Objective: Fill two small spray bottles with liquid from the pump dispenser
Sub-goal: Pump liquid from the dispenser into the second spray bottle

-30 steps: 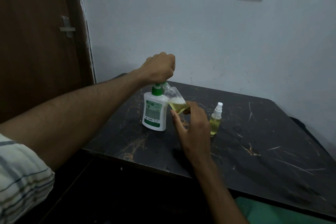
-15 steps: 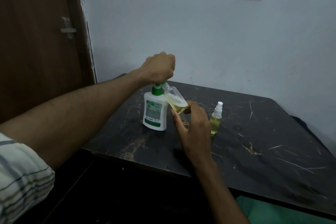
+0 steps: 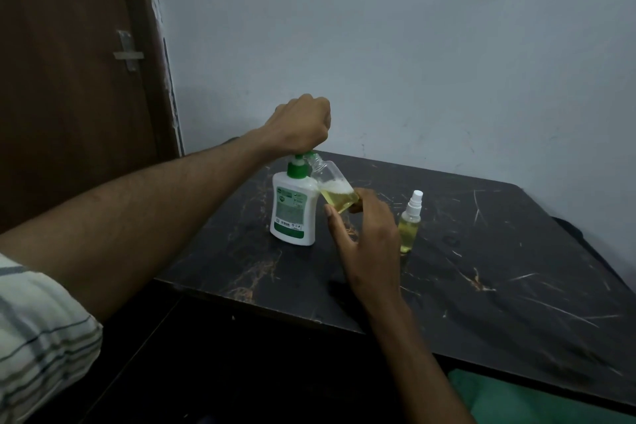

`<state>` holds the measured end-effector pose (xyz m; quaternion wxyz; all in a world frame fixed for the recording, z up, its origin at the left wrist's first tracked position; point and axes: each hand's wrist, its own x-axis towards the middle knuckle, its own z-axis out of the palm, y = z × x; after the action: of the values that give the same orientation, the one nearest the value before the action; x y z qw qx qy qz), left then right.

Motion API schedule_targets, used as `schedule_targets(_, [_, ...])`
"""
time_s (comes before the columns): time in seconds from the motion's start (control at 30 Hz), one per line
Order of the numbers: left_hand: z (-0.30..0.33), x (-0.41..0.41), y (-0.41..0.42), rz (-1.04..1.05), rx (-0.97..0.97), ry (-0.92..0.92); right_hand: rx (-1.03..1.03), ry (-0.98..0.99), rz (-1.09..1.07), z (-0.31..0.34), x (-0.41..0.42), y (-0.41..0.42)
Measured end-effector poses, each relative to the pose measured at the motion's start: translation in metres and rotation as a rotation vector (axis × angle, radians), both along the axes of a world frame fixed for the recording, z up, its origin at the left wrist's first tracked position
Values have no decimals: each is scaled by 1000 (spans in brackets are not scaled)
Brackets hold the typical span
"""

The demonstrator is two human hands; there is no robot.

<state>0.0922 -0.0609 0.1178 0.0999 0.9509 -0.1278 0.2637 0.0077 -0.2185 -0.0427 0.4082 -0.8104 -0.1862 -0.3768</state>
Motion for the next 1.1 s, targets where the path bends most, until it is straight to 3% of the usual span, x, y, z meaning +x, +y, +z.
schedule_targets(1.1, [1,-4,-2,3,17,7,-2,-35,-21,1,-2,-1])
